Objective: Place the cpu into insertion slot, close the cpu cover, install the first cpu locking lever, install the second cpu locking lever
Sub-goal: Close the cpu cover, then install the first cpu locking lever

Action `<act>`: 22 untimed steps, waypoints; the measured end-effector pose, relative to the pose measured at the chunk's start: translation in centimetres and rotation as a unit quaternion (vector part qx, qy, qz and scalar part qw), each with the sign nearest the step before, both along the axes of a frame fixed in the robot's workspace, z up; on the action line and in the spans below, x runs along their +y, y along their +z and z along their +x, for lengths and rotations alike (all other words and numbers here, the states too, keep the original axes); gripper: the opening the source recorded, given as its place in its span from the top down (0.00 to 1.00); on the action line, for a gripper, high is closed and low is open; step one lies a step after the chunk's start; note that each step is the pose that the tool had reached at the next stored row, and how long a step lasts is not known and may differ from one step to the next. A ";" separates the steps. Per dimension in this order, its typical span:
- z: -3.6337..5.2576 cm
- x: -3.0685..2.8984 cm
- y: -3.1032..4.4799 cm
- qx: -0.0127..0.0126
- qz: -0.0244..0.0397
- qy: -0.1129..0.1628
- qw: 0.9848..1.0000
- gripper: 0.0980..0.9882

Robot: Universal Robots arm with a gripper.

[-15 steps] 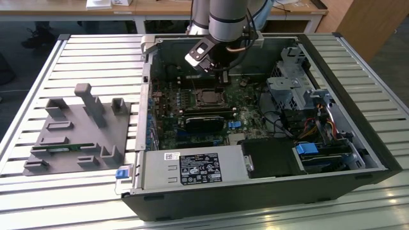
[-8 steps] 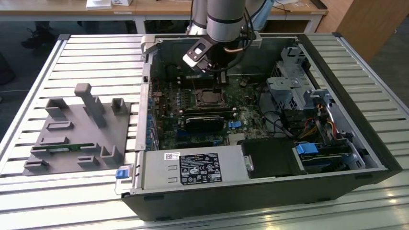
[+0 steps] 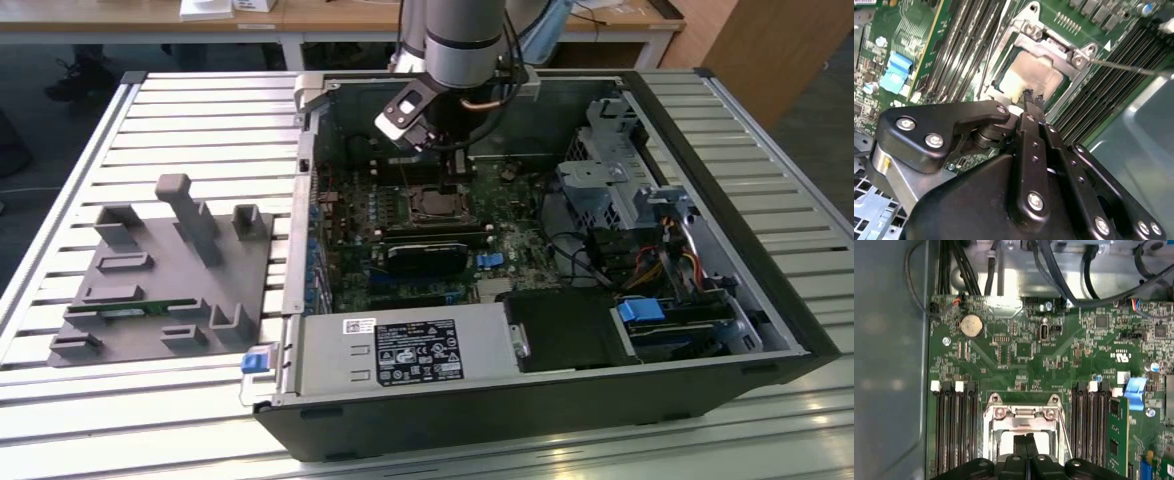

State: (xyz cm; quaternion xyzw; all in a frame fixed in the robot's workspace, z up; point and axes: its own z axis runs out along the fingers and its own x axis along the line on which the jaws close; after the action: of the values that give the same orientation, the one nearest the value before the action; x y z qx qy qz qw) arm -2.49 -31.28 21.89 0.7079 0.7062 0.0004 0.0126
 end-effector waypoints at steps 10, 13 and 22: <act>-0.98 0.00 -0.01 0.000 0.000 0.000 1.000 0.99; -1.21 0.00 -0.02 0.000 0.000 0.000 1.000 0.99; -1.52 -0.01 0.14 0.000 0.000 0.000 1.000 0.99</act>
State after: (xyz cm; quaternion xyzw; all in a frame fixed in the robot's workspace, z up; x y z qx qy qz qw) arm -4.00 -31.28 22.03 0.7079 0.7062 0.0003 0.0127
